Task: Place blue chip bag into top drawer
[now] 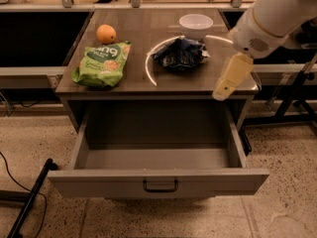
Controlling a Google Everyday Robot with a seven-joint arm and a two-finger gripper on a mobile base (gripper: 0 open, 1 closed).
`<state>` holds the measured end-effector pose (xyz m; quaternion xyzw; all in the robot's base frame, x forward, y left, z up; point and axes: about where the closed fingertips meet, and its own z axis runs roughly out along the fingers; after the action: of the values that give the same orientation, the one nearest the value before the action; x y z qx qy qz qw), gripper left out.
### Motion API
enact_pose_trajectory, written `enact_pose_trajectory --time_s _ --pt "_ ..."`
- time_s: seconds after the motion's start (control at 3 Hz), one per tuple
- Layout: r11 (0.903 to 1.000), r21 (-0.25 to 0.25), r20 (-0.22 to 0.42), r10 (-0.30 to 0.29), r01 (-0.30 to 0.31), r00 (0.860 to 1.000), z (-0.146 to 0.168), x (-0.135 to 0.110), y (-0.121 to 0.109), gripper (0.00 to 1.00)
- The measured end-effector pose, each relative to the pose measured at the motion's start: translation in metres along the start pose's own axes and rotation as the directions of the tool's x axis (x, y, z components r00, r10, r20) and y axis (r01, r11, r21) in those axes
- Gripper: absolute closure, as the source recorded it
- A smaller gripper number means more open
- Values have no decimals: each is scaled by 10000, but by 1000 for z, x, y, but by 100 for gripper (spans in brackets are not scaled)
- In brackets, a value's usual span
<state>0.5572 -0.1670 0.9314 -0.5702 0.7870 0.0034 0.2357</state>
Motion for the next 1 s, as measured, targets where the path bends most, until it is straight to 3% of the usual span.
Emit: enact_pose_trajectory --time_s 0.67,1.0 --pt "9957 510 667 -811 778 9945 44 -43 -51 0" --pt "9947 731 745 -770 716 9942 71 -56 -69 0"
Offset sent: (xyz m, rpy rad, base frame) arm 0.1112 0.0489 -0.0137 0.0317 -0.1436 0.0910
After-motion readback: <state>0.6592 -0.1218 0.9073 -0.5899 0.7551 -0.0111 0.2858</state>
